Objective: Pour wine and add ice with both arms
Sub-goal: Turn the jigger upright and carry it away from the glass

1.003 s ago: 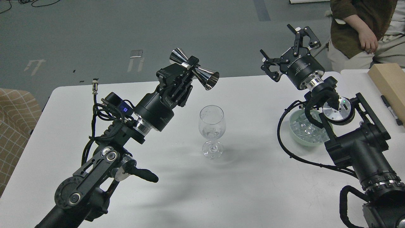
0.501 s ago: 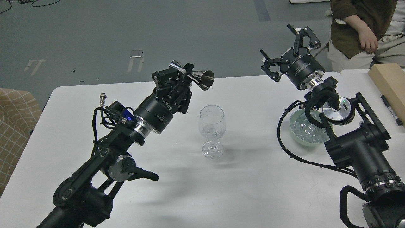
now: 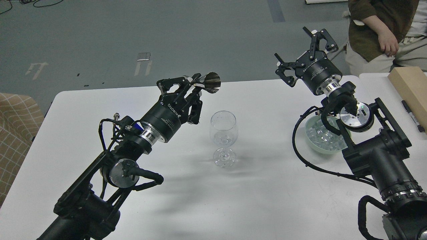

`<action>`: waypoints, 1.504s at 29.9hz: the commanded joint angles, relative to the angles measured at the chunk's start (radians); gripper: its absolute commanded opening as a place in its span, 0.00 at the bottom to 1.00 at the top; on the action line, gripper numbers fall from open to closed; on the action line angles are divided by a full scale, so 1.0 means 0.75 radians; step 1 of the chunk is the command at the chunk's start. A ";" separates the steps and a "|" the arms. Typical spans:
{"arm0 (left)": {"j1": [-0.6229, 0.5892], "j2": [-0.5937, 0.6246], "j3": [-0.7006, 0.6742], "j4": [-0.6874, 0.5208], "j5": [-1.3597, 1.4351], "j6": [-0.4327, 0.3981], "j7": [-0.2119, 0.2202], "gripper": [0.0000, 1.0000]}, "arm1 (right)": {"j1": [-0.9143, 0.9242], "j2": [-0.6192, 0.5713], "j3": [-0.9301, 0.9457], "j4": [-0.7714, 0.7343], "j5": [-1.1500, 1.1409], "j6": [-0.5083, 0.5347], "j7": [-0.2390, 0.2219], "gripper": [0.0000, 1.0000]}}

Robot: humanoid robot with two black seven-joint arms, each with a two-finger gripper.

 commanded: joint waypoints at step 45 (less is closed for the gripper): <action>0.247 -0.026 -0.679 0.166 -0.615 0.228 0.051 0.00 | -0.006 0.000 -0.004 0.000 0.000 -0.016 -0.001 1.00</action>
